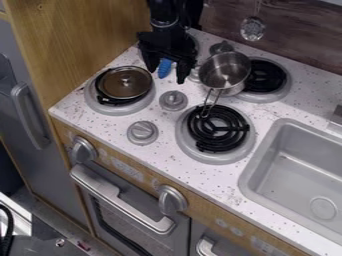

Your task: Move the silver bowl to the bottom right burner

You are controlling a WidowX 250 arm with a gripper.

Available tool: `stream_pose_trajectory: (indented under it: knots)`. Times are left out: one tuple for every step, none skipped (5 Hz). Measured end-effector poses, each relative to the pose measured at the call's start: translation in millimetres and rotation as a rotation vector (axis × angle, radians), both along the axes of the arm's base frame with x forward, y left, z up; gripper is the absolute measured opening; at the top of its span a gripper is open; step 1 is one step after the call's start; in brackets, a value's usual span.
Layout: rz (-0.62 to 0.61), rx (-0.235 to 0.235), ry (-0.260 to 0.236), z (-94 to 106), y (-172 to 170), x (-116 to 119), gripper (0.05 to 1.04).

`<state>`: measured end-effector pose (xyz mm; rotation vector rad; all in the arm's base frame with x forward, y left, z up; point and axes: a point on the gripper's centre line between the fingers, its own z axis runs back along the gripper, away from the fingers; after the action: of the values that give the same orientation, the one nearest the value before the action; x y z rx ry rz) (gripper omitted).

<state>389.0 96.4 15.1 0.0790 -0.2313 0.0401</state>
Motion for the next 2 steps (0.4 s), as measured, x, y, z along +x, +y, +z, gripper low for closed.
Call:
stream_pose_trajectory:
  knots:
    - [0.002,-0.013,0.043,-17.0,-2,-5,0.998]
    - [-0.039,-0.043,0.03,-20.0,-15,5,0.998]
